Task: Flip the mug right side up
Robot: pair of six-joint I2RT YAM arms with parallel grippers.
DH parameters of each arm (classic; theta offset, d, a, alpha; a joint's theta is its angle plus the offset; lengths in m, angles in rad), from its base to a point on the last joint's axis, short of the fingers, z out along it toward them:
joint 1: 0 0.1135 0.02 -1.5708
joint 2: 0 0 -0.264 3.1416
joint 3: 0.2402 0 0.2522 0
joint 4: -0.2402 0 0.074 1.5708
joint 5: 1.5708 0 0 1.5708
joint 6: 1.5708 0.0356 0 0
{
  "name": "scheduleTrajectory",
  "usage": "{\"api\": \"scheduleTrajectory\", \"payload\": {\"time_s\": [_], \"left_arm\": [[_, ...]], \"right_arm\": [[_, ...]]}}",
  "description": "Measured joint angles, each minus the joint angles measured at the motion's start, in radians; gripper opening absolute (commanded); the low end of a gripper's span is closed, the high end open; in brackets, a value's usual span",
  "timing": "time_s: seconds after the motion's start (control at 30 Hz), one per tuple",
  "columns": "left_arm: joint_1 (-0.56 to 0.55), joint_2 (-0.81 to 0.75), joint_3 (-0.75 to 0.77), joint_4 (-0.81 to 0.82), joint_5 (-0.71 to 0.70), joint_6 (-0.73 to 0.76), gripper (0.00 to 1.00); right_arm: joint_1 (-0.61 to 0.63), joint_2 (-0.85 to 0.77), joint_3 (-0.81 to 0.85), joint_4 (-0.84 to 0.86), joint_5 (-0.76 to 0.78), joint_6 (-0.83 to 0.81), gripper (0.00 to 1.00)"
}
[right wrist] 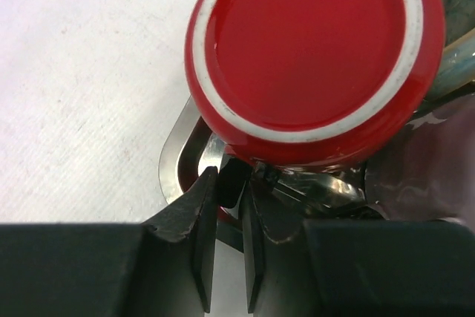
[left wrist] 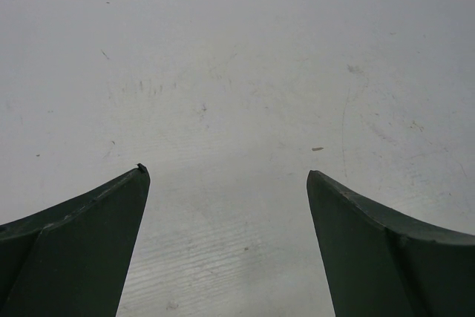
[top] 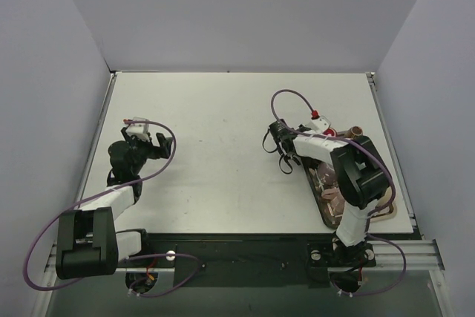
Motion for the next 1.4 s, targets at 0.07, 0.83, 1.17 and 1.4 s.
{"api": "scheduleTrajectory", "payload": {"time_s": [0.07, 0.83, 1.17, 1.4], "left_arm": [[0.0, 0.0, 0.0, -0.002, 0.007, 0.0, 0.98], [0.0, -0.005, 0.219, -0.41, 0.309, 0.123, 0.95], [-0.186, -0.112, 0.344, -0.533, 0.429, 0.217, 0.96], [-0.387, -0.236, 0.332, -0.413, 0.383, 0.403, 0.96]], "right_arm": [[0.0, -0.039, -0.027, 0.032, -0.036, -0.068, 0.0], [0.01, -0.373, -0.165, 0.304, -0.408, -0.515, 0.0], [0.14, -0.597, -0.065, 0.306, -0.587, -0.393, 0.0], [0.264, -0.637, -0.001, 0.356, -0.608, -0.257, 0.0]]}}
